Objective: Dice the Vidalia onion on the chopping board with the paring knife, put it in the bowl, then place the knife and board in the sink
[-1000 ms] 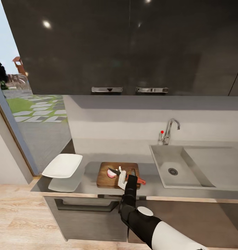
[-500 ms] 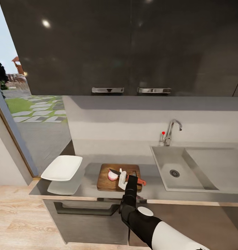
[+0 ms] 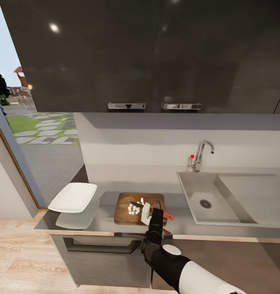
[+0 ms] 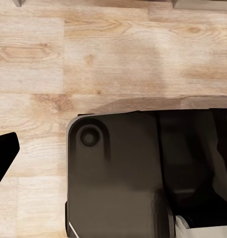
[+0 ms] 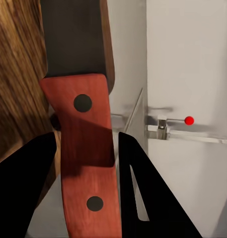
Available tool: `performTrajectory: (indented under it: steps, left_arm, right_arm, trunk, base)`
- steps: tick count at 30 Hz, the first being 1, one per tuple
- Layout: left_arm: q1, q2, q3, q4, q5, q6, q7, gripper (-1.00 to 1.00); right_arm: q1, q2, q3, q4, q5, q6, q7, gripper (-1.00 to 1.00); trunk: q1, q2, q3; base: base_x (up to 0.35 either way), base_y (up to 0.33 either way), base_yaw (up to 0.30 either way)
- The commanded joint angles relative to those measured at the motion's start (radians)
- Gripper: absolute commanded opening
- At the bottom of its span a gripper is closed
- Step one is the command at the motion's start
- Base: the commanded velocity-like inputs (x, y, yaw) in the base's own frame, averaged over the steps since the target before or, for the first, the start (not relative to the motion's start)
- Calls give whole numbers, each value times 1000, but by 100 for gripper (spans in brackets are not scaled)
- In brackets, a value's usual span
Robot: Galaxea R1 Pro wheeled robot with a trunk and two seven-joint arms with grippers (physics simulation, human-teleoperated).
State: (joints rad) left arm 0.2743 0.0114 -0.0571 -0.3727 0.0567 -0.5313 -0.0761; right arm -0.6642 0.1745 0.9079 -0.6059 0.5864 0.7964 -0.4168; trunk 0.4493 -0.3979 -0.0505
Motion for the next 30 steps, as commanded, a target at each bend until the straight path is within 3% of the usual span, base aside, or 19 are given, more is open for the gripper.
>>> performTrajectory:
  steps: [1,11,15,17,19,21,22,26,29,30]
  left_arm:
    - [0,1,-6,-2,6,-1,-1,100]
    - [0,1,-6,-2,6,-1,-1,100]
    - [0,1,-6,-1,6,-1,-1,100]
    - [0,1,-6,1,6,-1,-1,100]
    - [0,1,-6,9,6,-1,-1,100]
    - [0,1,-5,18,6,-1,-1,100]
    - [0,1,-5,21,6,-1,-1,100]
    - [0,1,-5,31,6,-1,0,100]
    - [0,1,-5,32,6,-3,1,100]
    - [0,1,-5,31,6,-4,1,100]
  right_arm:
    - [-2,0,6,1,-2,6,-3,-100]
    - [-2,0,6,2,-1,5,-4,-100]
    - [-2,0,4,-12,1,-28,-10,-100]
    - [-2,0,-5,-30,2,-47,-13,-100]
    - [-2,0,-38,-73,1,-58,-15,-100]
    - [-2,0,-123,-141,0,-64,-14,-100]
    - [-2,0,-216,-198,0,-68,-10,-100]
    - [-2,0,-490,-340,-1,-98,9,-100]
    - [-2,0,-635,-423,-2,-138,104,-100]
    - [-2,-21,-678,-450,-2,-146,153,-100]
  trunk:
    - [1,-2,-2]
    - [1,-2,-2]
    - [1,-2,-2]
    - [1,-2,-2]
    - [1,-2,-2]
    - [1,-2,-2]
    - [1,-2,-2]
    - [1,-2,-2]
    - [1,-2,-2]
    - [1,-2,-2]
  base:
    - [0,0,0]
    - [0,0,0]
    - [0,0,0]
    - [0,0,0]
    - [0,0,0]
    - [0,0,0]
    - [0,0,0]
    - [0,0,0]
    - [0,0,0]
    - [0,0,0]
